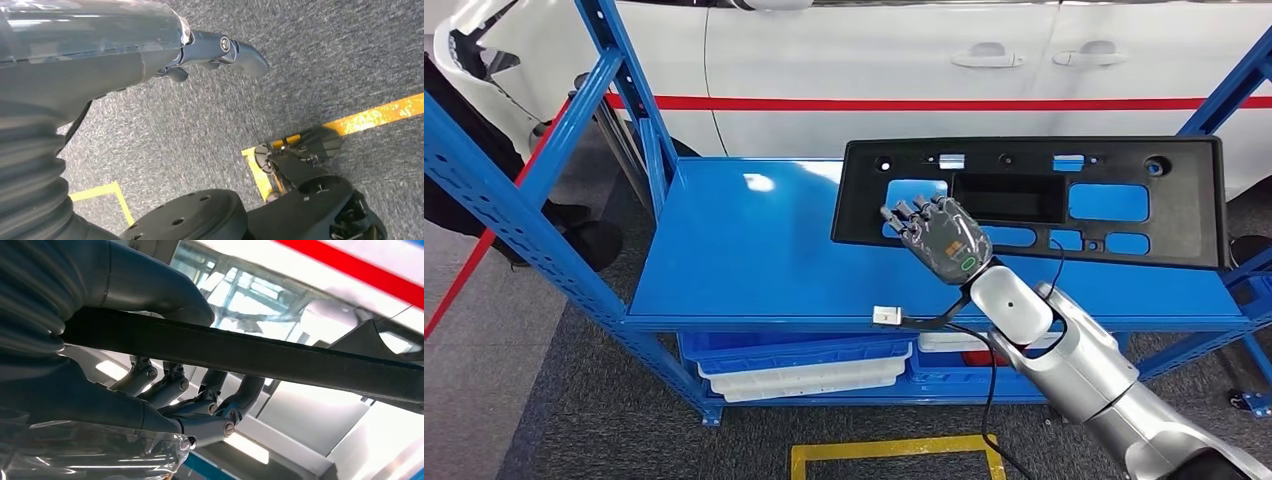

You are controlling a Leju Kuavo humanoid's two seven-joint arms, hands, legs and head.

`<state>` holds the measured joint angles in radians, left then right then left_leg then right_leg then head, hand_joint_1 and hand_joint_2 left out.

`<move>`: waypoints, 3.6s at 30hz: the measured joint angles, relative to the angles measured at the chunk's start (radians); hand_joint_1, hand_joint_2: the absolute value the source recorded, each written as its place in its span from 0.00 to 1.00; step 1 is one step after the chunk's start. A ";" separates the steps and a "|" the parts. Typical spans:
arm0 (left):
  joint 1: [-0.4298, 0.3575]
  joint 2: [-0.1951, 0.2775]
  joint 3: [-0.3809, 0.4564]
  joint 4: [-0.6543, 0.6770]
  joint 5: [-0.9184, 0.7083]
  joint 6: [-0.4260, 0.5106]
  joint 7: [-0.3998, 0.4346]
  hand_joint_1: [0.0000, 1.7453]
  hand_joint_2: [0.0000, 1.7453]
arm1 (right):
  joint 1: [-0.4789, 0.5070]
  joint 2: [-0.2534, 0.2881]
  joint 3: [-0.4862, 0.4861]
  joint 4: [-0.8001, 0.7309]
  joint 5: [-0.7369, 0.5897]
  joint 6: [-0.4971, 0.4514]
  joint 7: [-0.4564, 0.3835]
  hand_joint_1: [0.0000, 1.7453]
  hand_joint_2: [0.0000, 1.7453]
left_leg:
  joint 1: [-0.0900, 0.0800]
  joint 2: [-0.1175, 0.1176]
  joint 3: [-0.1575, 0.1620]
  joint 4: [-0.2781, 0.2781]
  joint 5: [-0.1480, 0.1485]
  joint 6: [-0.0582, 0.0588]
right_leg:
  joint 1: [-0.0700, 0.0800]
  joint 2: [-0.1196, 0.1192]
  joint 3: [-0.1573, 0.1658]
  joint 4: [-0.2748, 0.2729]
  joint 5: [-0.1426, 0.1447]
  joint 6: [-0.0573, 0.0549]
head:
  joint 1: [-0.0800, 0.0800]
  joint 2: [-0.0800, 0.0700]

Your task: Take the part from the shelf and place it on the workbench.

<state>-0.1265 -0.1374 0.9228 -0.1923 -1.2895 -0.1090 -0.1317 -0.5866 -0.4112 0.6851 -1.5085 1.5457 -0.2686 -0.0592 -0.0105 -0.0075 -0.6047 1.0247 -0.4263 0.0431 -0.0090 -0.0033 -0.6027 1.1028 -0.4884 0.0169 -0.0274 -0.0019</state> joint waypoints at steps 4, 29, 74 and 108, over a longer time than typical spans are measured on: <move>-0.001 -0.003 0.000 0.000 -0.001 0.001 0.000 0.00 1.00 | -0.017 -0.011 0.000 -0.005 0.000 0.003 -0.003 1.00 1.00 | -0.001 0.001 -0.010 0.001 0.013 -0.018 | 0.009 0.000 0.038 -0.085 0.023 -0.015 | 0.000 0.000; -0.009 0.003 -0.002 0.000 -0.009 -0.023 -0.016 0.00 1.00 | 0.121 -0.021 0.005 -0.017 -0.002 -0.041 0.032 1.00 1.00 | 0.009 0.001 0.003 -0.003 -0.005 -0.002 | -0.012 -0.004 -0.065 0.104 -0.032 0.023 | 0.000 0.000; -0.002 0.019 0.000 0.000 0.024 -0.022 -0.014 0.00 1.00 | 0.251 0.127 -0.012 0.059 0.000 -0.165 0.107 1.00 1.00 | 0.020 0.002 -0.094 0.256 -0.137 -0.069 | -0.001 -0.013 0.003 -0.097 0.059 -0.034 | 0.000 0.000; 0.002 0.004 0.010 0.000 0.032 -0.005 0.006 0.00 1.00 | 0.375 0.248 -0.112 0.077 -0.208 -0.157 -0.047 1.00 1.00 | 0.034 0.005 0.048 -0.012 -0.036 -0.056 | -0.035 0.006 0.003 -0.064 0.043 0.038 | 0.000 0.000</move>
<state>-0.1241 -0.1330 0.9323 -0.1926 -1.2573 -0.1142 -0.1254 -0.2115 -0.1635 0.5726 -1.4316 1.3382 -0.4257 -0.1061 0.0233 -0.0029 -0.5569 1.0125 -0.4621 -0.0125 -0.0441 0.0029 -0.5996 1.0384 -0.4457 0.0548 -0.0274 -0.0019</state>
